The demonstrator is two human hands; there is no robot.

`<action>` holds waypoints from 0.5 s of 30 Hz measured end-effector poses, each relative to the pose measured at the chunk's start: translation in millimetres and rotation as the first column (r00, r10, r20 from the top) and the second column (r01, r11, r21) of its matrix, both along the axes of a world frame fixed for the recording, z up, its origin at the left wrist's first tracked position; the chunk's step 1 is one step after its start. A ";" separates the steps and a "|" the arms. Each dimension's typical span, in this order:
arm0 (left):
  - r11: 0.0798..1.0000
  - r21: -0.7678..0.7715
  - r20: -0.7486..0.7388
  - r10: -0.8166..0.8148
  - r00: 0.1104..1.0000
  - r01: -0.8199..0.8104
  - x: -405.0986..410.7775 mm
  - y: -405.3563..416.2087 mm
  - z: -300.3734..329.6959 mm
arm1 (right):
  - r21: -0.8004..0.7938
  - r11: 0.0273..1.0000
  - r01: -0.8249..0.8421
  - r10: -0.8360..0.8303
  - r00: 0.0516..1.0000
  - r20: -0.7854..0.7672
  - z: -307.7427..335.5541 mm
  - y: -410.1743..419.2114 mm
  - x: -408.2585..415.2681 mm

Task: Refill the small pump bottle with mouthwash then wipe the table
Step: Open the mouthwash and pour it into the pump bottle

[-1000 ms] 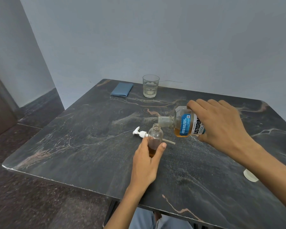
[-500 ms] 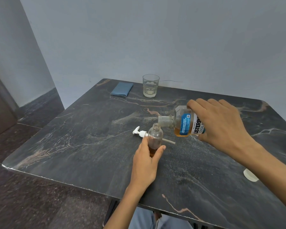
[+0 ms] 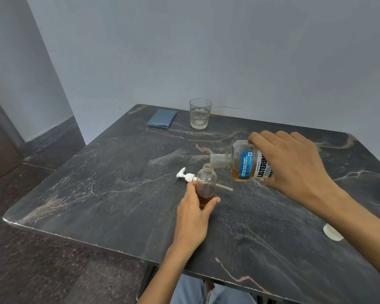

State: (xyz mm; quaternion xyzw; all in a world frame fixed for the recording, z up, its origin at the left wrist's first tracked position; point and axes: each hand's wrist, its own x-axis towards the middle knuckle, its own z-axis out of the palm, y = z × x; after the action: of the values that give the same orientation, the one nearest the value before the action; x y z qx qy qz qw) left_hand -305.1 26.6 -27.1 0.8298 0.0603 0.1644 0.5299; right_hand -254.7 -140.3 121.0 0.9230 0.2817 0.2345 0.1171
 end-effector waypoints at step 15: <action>0.999 -0.024 0.003 0.030 1.000 -0.030 1.6 -0.1 -3.8 | -0.002 1.000 0.005 -0.005 1.000 0.006 -0.9 0.6 -0.1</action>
State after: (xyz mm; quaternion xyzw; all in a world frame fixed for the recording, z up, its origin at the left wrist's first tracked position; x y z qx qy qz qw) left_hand -303.5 26.6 -30.9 0.8221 0.0738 0.1728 0.5374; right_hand -254.9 -139.7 120.0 0.9229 0.2793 0.2366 0.1196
